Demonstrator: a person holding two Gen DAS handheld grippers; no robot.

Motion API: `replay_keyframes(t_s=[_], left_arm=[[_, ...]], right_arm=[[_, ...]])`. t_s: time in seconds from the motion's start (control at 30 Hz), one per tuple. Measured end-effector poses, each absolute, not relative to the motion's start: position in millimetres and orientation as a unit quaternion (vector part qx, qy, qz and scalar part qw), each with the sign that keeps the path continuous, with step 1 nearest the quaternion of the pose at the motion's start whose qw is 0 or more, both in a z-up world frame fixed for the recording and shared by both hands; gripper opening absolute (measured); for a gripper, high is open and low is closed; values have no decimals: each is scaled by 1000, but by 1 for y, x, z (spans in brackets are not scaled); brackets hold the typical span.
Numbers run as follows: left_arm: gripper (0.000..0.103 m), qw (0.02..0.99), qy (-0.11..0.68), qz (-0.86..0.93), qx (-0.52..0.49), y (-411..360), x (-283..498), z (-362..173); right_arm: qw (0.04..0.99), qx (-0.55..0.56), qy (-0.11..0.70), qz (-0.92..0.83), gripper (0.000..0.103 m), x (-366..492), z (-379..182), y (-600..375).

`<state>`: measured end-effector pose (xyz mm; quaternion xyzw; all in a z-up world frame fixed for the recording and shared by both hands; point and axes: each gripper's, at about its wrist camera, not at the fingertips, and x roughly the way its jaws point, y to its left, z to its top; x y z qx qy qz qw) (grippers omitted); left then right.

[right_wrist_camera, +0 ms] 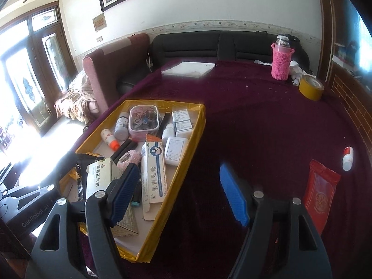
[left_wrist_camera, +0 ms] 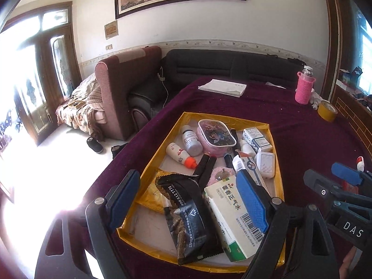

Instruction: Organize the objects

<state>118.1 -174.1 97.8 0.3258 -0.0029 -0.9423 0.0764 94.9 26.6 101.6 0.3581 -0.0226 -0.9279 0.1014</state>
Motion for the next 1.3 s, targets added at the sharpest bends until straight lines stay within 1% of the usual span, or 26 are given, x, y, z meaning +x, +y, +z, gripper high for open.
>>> replay_keyframes(t_s=[0.1, 0.27, 0.37, 0.5, 0.6, 0.7, 0.8, 0.83, 0.93, 1.03, 1.3], left_arm=[[80, 74, -1, -941, 330, -172, 116, 96], [80, 70, -12, -933, 353, -163, 109, 85], [80, 72, -2, -934, 350, -163, 110, 87], [80, 70, -14, -938, 340, -155, 108, 95], [80, 57, -23, -937, 343, -143, 105, 94], [80, 49, -28, -935, 350, -130, 103, 91], [80, 43, -41, -935, 349, -114, 99, 95], [80, 37, -47, -935, 350, -108, 98, 97], [80, 29, -52, -938, 342, -101, 99, 104], [80, 39, -67, -938, 337, -99, 98, 105], [80, 43, -49, -935, 349, -111, 99, 94]], right_arm=[[91, 352, -2, -932, 72, 96, 102, 26], [85, 361, 6, -929, 72, 93, 92, 27], [78, 372, 2, -925, 72, 89, 86, 29], [78, 359, -13, -930, 72, 91, 98, 41], [55, 341, -11, -938, 73, 94, 109, 64], [33, 344, -31, -938, 75, 93, 108, 93], [27, 350, -86, -933, 75, 92, 103, 121], [32, 352, -91, -931, 75, 91, 102, 124], [24, 355, -60, -933, 75, 86, 103, 117], [41, 357, -59, -932, 75, 84, 101, 109], [43, 376, 4, -926, 75, 86, 77, 70]])
